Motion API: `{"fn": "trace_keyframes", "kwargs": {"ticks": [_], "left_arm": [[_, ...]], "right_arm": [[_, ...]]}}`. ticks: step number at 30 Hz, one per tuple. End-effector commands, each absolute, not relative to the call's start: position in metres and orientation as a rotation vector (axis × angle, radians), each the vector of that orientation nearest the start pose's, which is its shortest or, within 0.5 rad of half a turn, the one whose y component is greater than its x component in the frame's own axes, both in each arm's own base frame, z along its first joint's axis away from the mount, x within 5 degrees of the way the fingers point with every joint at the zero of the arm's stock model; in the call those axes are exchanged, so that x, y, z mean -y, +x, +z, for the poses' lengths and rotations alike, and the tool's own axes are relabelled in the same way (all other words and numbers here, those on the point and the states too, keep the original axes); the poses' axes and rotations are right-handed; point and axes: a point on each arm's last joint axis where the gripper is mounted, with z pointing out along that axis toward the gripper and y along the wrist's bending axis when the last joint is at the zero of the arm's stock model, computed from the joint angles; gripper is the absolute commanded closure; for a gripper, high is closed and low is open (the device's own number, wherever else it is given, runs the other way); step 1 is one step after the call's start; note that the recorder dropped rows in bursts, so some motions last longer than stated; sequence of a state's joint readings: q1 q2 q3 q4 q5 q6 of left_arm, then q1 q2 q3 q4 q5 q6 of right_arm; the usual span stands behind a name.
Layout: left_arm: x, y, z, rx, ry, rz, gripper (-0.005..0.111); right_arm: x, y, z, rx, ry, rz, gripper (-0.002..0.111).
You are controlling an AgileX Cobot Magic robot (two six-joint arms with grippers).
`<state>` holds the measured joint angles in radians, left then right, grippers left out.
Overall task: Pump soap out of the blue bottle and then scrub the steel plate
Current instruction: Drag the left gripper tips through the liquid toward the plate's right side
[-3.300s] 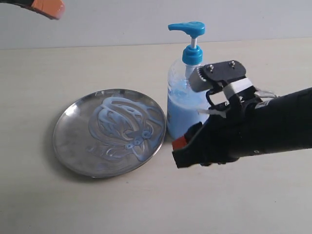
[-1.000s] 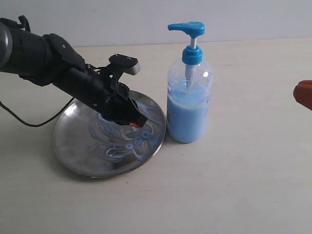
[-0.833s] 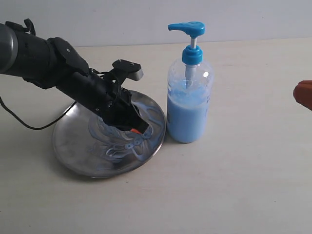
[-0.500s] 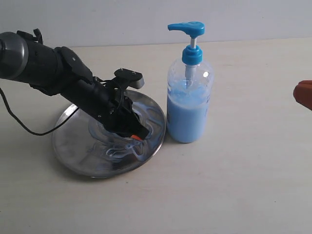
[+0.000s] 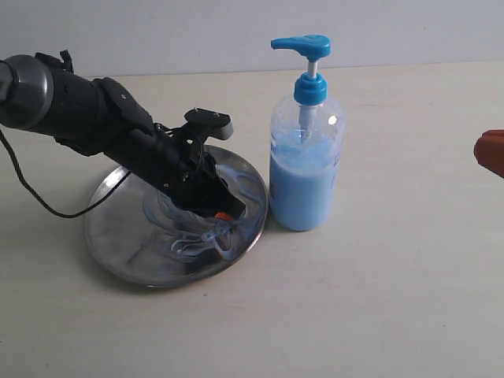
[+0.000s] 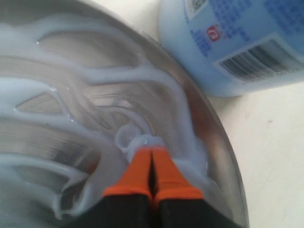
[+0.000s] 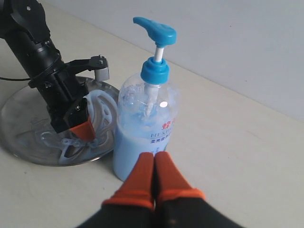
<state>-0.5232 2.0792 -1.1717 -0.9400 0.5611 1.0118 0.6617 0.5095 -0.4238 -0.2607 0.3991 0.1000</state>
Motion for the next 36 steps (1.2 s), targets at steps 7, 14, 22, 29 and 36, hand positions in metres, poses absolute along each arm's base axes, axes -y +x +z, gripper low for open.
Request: {"fn": "trace_keyframes", "kwargs": {"ticks": [7,14,22,29,36], "left_arm": [[0.231,0.320,0.104,-2.550,1.015,-0.703,0.107],[0.229,0.318,0.103,-2.554,1.083,-0.686,0.107],[0.221,0.314,0.098,-2.617,1.159,-0.585,0.107],[0.224,0.308,0.098,-2.638,1.211,-0.629,0.107],[0.230,0.308,0.100,-2.608,1.168,-0.667,0.107]], "right_arm": [[-0.058,0.089,0.282,-1.815,-0.711,0.241,0.108],[-0.058,0.089,0.282,-1.815,-0.711,0.241,0.108],[-0.058,0.089,0.282,-1.815,-0.711,0.241,0.108],[-0.058,0.089,0.282,-1.815,-0.711,0.241,0.108],[-0.058,0.089,0.283,-1.807,-0.709,0.244,0.108]]}}
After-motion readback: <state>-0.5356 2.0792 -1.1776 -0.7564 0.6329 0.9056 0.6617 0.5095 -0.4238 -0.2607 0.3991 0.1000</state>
